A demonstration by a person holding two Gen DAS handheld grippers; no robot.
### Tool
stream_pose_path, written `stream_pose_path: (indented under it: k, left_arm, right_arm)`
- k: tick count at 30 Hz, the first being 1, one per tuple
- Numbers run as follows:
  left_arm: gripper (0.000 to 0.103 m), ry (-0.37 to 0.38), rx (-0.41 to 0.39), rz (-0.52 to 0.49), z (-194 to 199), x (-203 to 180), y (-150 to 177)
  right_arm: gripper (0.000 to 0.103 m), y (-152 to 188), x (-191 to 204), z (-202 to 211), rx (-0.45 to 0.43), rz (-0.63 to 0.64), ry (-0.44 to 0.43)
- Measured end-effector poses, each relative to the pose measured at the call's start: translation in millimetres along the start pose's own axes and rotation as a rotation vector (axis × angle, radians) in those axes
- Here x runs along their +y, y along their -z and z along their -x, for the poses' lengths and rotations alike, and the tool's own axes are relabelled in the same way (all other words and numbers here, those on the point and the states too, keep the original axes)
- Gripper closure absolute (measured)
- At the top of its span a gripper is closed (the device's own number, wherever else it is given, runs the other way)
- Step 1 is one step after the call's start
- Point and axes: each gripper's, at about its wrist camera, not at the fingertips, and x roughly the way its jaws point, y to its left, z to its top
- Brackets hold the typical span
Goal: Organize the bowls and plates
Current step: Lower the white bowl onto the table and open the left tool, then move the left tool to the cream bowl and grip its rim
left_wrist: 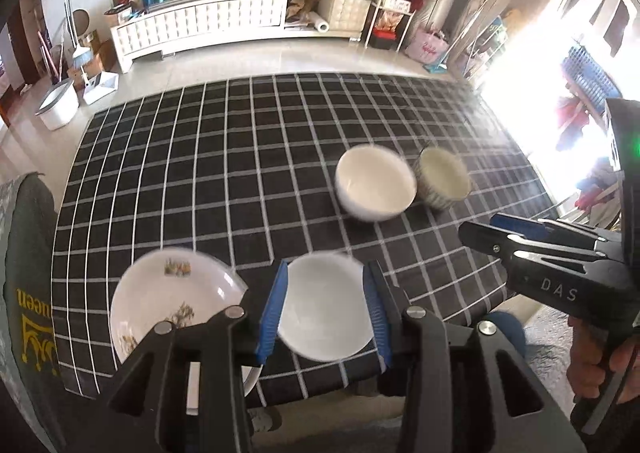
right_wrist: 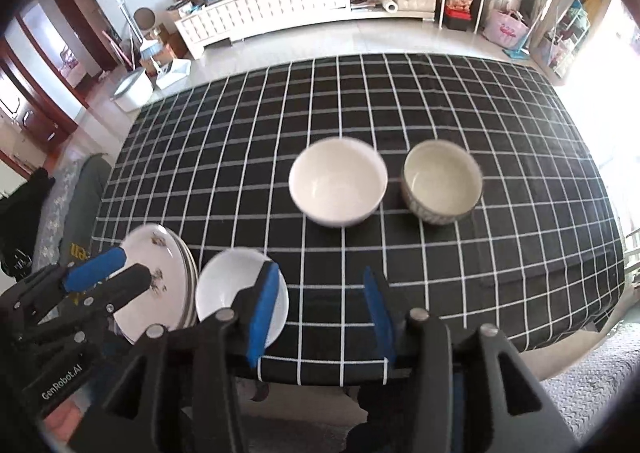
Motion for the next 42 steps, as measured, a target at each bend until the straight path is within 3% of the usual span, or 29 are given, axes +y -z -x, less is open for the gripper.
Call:
stream_pose_path:
  k: [9, 17, 31, 42]
  left_arm:
    - [0.057, 0.026, 0.004, 0.001, -11.3, -13.0, -63.5]
    - [0.057, 0.042, 0.099, 0.015, -66.2, -13.8, -96.7]
    - [0.058, 0.060, 0.235, 0.029, -154.5, -4.2, -112.4]
    - [0.068, 0.101, 0.304, 0.104, -192.8, 8.7, -109.2]
  right_arm:
    - [0.054, -44.9, -24.3, 1.4, 0.009, -0.074, -0.031]
    - [0.054, -68.1, -47.2, -44.2, 0.085, -0.156, -0.100]
    - [0.056, -90.6, -47.1, -123.9, 0.202, -0.120, -0.112]
    - [0.064, -93.6, -52.9, -155.7, 0.264, -0.073, -0.066]
